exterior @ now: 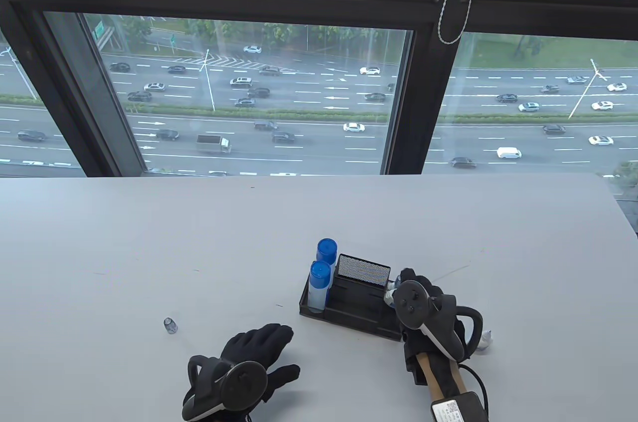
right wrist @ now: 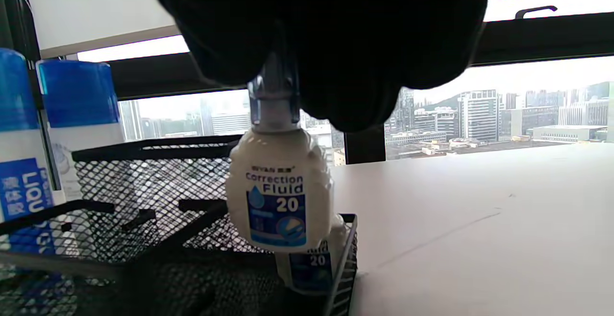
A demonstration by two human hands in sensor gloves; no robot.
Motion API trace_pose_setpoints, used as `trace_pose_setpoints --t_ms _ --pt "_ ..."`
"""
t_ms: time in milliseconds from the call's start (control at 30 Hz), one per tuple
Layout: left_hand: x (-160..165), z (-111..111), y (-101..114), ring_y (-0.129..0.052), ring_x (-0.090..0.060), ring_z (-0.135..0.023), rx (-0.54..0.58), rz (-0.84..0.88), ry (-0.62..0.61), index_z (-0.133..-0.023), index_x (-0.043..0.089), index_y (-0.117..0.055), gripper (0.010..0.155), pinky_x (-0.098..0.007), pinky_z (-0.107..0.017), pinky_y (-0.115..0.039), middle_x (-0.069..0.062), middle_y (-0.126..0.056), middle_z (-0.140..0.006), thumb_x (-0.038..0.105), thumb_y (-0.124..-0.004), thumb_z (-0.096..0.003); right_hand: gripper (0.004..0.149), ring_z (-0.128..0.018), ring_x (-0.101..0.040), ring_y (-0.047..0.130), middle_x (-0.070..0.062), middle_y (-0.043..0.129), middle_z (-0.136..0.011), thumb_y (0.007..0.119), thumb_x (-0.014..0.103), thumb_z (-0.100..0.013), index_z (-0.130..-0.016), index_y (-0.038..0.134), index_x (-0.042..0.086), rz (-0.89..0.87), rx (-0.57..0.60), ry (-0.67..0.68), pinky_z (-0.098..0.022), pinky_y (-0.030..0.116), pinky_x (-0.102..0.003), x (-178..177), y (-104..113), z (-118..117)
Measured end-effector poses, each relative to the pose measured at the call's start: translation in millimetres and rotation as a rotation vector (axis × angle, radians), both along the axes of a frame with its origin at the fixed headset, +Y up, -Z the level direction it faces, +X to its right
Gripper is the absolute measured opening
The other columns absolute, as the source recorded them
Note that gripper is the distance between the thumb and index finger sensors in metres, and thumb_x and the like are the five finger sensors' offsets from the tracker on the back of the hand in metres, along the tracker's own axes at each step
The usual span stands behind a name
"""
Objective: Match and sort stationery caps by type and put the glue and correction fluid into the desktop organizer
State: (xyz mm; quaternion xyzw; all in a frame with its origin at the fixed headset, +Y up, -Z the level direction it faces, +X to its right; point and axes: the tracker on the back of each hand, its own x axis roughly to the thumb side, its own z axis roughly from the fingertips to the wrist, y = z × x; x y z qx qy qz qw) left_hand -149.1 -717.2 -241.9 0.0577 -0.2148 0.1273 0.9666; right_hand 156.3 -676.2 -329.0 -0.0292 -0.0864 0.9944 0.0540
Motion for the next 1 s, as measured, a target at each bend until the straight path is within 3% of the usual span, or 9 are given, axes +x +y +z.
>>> trace_pose_setpoints --t_ms 233,533,667,800,1000 --pt "-2 -3 -2 -0.09 -0.028 -0.097 -0.025 0.014 0.009 -0.11 0.028 -0.061 0.071 -0.056 -0.07 -0.072 -0.005 -0.075 -0.113 0.065 -0.072 -0.0499 0.052 -0.059 -0.022 0.101 -0.009 0.096 -0.079 0.09 0.032 -0.044 -0.092 0.082 0.015 0.068 0.067 -0.041 -0.051 0.084 -0.043 -6 -28 -5" --pt "-1 -2 -2 -0.09 -0.028 -0.097 -0.025 0.0 0.0 -0.11 0.028 -0.061 0.072 -0.056 -0.07 -0.073 -0.004 -0.075 -0.113 0.065 -0.072 -0.0499 0.054 -0.056 -0.018 0.102 -0.007 0.096 -0.076 0.093 0.033 -0.042 -0.09 0.08 0.014 0.128 0.175 -0.085 -0.049 0.085 -0.042 -11 -43 -4" --pt "-1 -2 -2 -0.09 -0.028 -0.097 -0.031 -0.002 -0.001 -0.11 0.028 -0.062 0.072 -0.056 -0.07 -0.073 -0.005 -0.075 -0.113 0.065 -0.072 -0.0499 0.054 -0.058 -0.018 0.101 -0.006 0.096 -0.076 0.093 0.034 -0.043 -0.091 0.079 0.013 0.156 0.161 -0.087 -0.05 0.084 -0.042 -11 -46 -4" --pt "-1 -2 -2 -0.09 -0.028 -0.098 -0.027 0.0 0.0 -0.11 0.028 -0.061 0.072 -0.056 -0.07 -0.073 -0.005 -0.075 -0.113 0.065 -0.072 -0.0498 0.057 -0.062 -0.022 0.099 -0.008 0.093 -0.082 0.087 0.039 -0.045 -0.095 0.077 0.014 0.079 0.166 -0.09 -0.053 0.082 -0.044 -4 -33 0" --pt "-1 -1 -2 -0.09 -0.028 -0.097 -0.022 -0.005 -0.003 -0.11 0.028 -0.062 0.072 -0.056 -0.07 -0.073 -0.005 -0.075 -0.113 0.066 -0.072 -0.0498 0.069 -0.081 -0.033 0.087 -0.014 0.077 -0.099 0.079 0.045 -0.049 -0.107 0.06 0.013 -0.029 0.182 -0.155 -0.065 0.07 -0.053 31 1 12"
